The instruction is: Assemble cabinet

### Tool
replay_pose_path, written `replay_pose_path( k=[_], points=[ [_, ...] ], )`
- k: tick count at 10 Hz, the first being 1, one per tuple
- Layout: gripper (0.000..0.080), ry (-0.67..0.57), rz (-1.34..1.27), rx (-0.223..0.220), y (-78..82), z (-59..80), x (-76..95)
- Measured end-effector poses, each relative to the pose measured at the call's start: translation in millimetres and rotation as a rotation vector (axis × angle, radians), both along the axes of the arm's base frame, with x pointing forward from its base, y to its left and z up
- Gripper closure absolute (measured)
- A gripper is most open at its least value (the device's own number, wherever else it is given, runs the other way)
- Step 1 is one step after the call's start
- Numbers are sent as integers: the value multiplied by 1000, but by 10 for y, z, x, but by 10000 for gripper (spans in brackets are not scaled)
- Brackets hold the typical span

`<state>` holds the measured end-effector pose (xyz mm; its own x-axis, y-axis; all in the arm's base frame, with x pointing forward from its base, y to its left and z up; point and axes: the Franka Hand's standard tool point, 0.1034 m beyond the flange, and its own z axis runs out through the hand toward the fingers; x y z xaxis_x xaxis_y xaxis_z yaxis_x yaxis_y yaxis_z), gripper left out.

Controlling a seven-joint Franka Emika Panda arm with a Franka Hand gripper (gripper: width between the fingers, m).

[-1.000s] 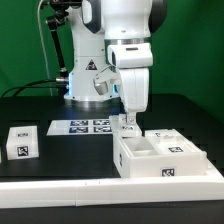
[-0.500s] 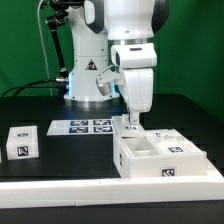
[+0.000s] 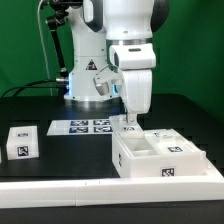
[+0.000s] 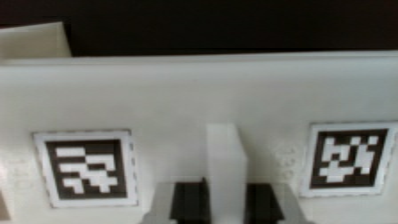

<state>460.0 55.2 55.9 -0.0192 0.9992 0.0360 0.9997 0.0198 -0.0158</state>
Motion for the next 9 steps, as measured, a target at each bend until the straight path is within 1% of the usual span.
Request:
replay_pose_path(
  k=[4,5,9],
  points=[
    [729,0,6,1,-2,-6,-1],
    [729,-3,19,2,-10,-4,33],
    [729,-24,44,16,-20,-5,326]
  ],
)
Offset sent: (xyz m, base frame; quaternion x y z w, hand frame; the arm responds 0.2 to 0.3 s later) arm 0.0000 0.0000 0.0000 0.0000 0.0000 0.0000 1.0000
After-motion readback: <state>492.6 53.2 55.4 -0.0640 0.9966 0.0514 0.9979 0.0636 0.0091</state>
